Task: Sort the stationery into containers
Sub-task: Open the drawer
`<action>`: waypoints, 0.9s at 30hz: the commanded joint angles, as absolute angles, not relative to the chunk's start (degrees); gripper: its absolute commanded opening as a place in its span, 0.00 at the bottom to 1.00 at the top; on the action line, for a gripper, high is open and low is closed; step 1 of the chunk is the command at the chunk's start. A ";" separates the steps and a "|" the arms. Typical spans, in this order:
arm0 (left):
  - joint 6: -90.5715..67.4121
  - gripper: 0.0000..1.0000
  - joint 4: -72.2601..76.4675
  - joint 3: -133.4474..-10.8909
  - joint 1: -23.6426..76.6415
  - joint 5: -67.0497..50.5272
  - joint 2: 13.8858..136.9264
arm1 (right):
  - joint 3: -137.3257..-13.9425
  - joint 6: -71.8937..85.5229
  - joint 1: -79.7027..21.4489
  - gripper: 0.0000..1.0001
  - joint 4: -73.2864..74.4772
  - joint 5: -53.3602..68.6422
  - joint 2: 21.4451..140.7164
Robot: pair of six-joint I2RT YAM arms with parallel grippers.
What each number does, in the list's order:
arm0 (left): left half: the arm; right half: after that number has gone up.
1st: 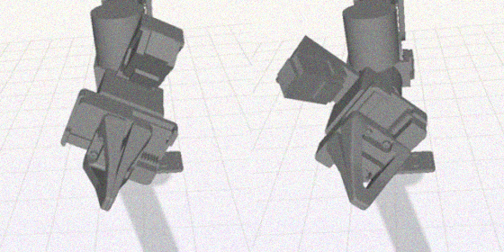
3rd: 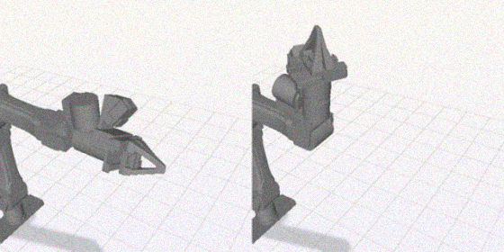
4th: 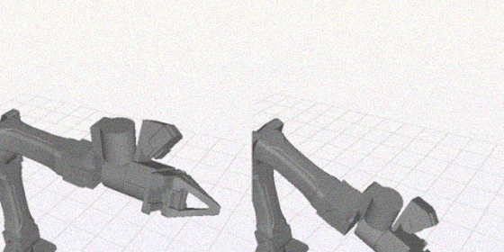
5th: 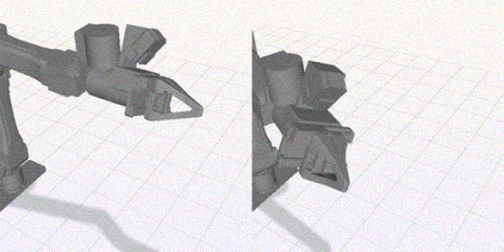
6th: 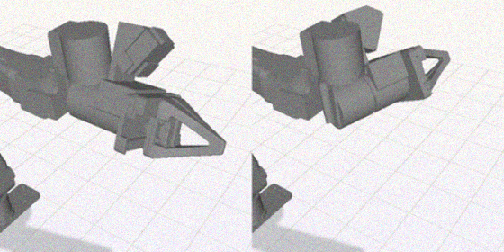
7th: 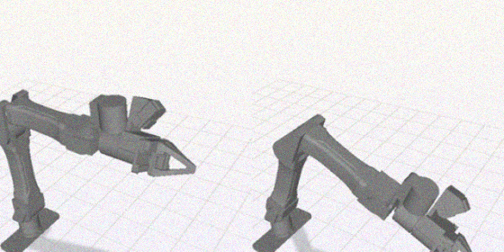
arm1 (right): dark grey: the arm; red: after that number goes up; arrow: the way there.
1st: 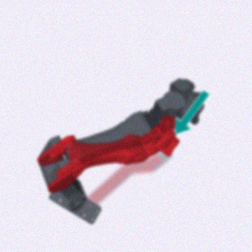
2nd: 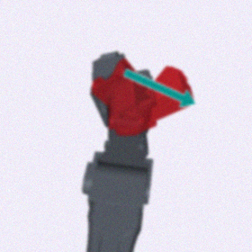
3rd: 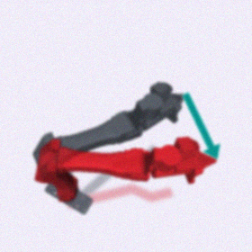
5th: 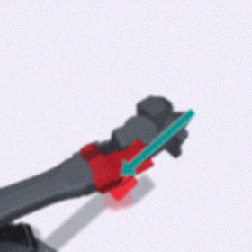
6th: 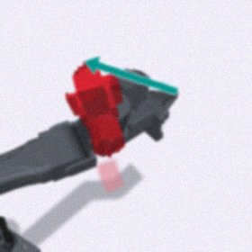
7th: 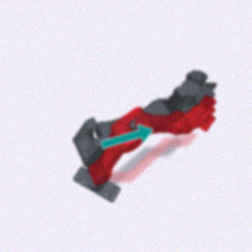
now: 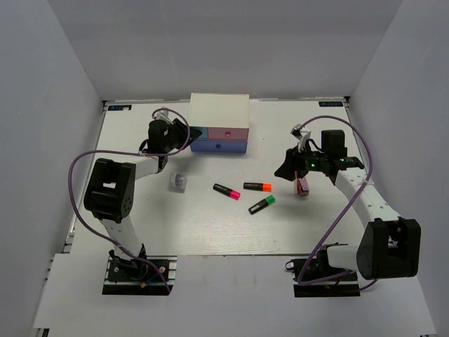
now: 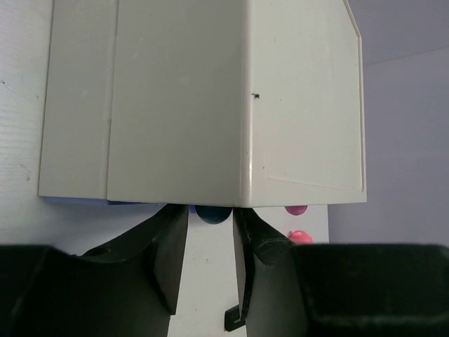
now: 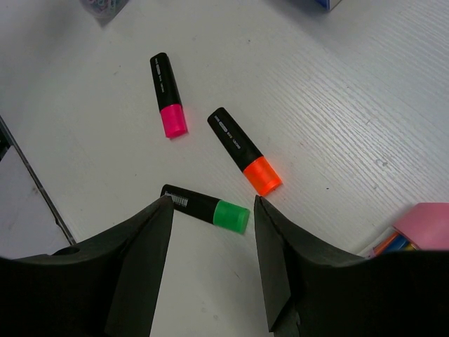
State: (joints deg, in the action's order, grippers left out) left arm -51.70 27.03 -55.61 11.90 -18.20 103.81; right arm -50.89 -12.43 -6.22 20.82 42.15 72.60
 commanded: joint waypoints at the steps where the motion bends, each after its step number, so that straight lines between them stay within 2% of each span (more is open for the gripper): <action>1: -50.89 0.42 26.89 -57.48 12.13 -18.11 103.62 | -53.17 -12.66 -6.24 0.56 20.13 42.45 71.80; 4: -50.89 0.42 26.89 -57.48 12.13 -18.11 103.62 | -53.09 -12.66 -6.15 0.56 20.04 42.54 71.54; 7: -50.89 0.36 27.42 -57.48 12.13 -18.11 103.62 | -52.91 -12.48 -6.24 0.56 20.13 42.71 71.46; 11: -50.89 0.19 27.94 -56.96 12.13 -18.71 103.62 | -52.91 -12.57 -6.15 0.56 20.13 42.71 71.11; 13: -50.89 0.15 27.95 -56.43 12.65 -19.24 103.62 | -53.00 -12.48 -6.07 0.56 20.21 42.71 71.11; 17: -50.89 0.10 29.61 -53.62 12.66 -19.78 101.70 | -52.65 -12.48 -6.06 0.56 20.13 42.72 70.75; 27: -50.89 0.09 30.67 -43.96 13.80 -22.41 95.02 | -52.65 -12.04 -6.07 0.56 19.86 43.07 70.58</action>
